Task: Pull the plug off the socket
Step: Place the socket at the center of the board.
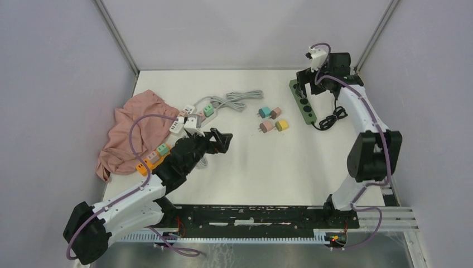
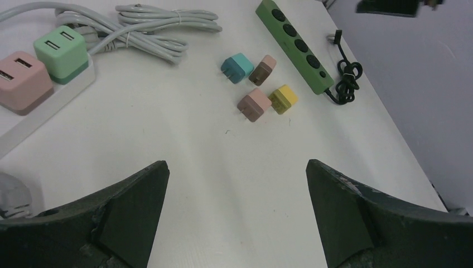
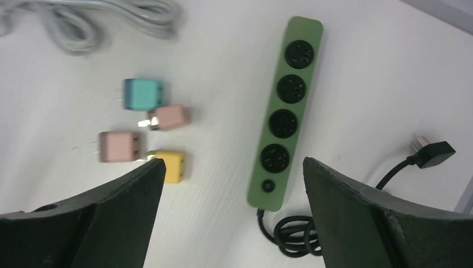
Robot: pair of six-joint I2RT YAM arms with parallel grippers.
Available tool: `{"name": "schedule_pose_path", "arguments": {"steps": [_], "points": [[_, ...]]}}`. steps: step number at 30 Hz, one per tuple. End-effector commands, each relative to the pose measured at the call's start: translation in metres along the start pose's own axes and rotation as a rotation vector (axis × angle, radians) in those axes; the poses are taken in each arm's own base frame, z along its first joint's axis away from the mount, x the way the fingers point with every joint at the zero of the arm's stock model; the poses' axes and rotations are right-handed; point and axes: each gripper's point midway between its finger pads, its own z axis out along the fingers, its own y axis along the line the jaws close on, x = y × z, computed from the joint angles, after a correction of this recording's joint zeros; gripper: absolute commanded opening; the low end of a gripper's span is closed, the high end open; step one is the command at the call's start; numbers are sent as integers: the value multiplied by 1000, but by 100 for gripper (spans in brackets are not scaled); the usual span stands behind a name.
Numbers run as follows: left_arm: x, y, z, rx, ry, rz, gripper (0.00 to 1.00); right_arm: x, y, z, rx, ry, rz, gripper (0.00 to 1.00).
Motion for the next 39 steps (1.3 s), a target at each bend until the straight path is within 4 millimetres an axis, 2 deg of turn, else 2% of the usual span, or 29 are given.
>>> {"name": "schedule_pose_path", "arguments": {"steps": [1,5,9,11,15,18,21,26,28,31,35,39], "points": [[-26,0,14,17,-12,2,99,-31,57,-69,-188,-200,-26,100],[-28,27,28,-53,5,-36,98,-20,98,-106,-354,-226,7,99],[-30,59,38,-152,16,-33,97,-2,151,-140,-665,-244,37,99],[-33,69,44,-183,25,3,97,7,168,-153,-774,-284,19,99],[-45,82,61,-234,66,182,99,21,167,-158,-776,-392,-17,99],[-53,92,76,-277,116,325,99,31,171,-162,-801,-407,-29,99],[-53,107,91,-330,215,454,99,34,171,-163,-794,-399,-50,99],[-64,128,118,-398,426,653,99,39,169,-155,-797,-368,-33,99],[-60,137,121,-399,538,680,100,40,168,-154,-795,-361,-29,99],[-54,142,131,-359,649,698,95,42,166,-151,-784,-353,-25,99],[-38,158,145,-319,741,680,81,42,166,-150,-782,-349,-23,99],[-19,166,152,-290,789,651,73,43,166,-150,-781,-345,-23,99]]}}
